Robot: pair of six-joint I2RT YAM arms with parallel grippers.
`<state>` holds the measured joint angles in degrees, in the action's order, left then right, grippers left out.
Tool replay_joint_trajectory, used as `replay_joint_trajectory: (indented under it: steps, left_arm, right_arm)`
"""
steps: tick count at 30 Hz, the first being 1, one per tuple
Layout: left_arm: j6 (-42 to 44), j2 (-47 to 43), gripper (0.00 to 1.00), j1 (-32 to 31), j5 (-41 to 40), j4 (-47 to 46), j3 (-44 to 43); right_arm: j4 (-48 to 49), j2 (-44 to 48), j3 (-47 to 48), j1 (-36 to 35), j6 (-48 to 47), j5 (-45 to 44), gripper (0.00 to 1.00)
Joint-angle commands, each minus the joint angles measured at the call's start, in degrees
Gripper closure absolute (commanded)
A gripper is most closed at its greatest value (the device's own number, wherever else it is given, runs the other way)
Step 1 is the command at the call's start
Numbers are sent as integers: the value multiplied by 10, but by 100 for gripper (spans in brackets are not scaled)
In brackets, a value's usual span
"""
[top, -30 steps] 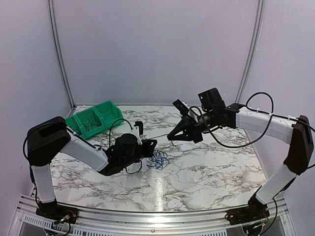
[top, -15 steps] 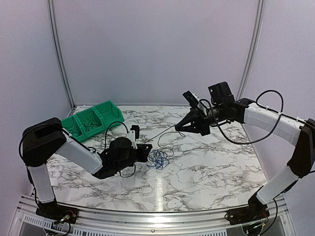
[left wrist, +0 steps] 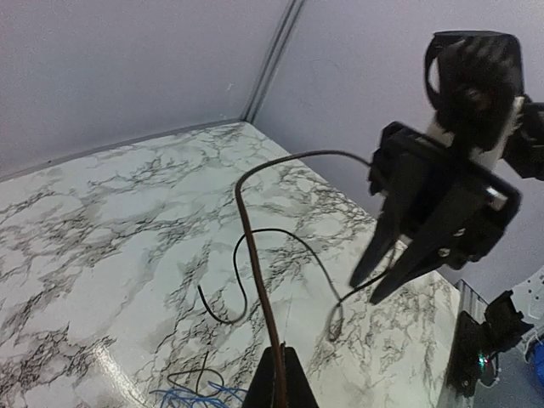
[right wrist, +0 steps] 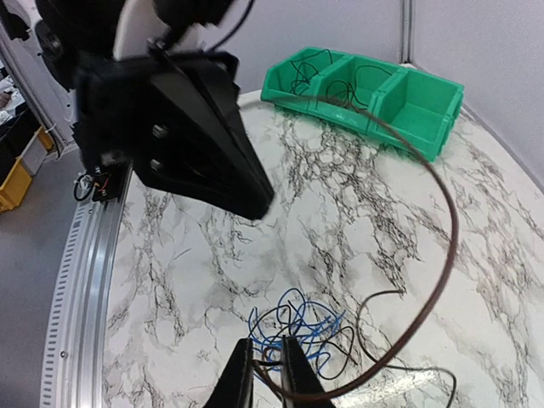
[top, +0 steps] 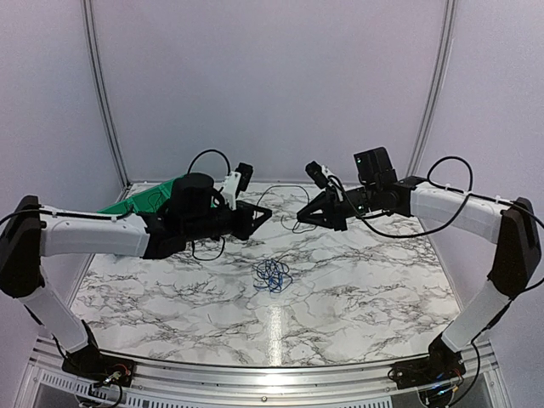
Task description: Untangle the cables
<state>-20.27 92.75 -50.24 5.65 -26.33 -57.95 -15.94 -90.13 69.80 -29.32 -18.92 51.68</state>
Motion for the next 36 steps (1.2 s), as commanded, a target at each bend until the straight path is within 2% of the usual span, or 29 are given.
replay_joint_trajectory:
  steps: [1,7,11,17,29,36]
  left_arm:
    - [65,-26,100,21,175,186,-93]
    - [95,5,100,44,85,392,-257]
    - [94,21,100,74,-13,492,-328]
    - [69,-2,100,140,-52,520,-323]
    - [53,-47,100,307,-102,549,-267]
    - [72,-41,100,384,-124,560,-279]
  right_arm:
    - [18,-21,2,6,9,-71,83]
    - [18,-23,3,6,6,-73,66]
    - [10,-10,5,7,-5,-76,60]
    - [0,2,6,6,-16,-64,54]
    - [-11,-1,10,5,-29,-60,53]
    - [-15,-1,10,6,-31,-60,53]
